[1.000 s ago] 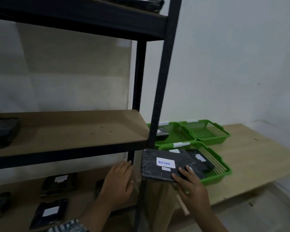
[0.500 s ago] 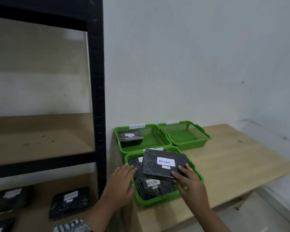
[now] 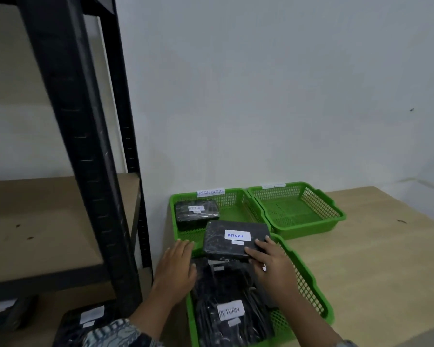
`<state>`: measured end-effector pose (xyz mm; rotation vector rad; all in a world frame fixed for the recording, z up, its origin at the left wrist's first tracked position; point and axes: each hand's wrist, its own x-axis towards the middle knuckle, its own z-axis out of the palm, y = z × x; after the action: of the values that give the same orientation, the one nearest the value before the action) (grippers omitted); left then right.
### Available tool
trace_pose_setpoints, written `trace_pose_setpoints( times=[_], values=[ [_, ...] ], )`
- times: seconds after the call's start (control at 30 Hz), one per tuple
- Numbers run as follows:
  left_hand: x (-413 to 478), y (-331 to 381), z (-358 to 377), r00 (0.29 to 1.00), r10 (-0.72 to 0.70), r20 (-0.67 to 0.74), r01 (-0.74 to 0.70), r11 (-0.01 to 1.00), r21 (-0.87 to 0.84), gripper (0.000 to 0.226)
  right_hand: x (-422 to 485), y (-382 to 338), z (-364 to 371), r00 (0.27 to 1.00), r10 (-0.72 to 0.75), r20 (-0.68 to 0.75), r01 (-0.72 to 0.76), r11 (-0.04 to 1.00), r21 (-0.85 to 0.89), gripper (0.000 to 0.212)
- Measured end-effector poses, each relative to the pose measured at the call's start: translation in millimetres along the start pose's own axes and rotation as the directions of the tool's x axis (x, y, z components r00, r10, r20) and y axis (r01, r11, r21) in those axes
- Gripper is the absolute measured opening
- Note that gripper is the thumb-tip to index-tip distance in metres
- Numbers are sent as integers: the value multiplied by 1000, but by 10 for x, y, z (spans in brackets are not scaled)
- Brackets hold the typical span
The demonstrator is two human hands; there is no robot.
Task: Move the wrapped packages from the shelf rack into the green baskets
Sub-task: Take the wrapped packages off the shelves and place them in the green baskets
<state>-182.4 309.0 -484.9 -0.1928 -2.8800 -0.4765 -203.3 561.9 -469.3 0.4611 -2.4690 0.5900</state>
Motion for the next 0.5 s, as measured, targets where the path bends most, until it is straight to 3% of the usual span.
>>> trace_pose_setpoints(
  times=[0.2,0.5],
  values=[
    [525,-264,181,989,-145,17,146,989,-34,59,640,23,621,993,-58,107,55,998,29,44],
    [791,-445,384,951,-276,139,270,961,63,64,980,129,1348,952,-128,279,118,992,52,41]
  ],
)
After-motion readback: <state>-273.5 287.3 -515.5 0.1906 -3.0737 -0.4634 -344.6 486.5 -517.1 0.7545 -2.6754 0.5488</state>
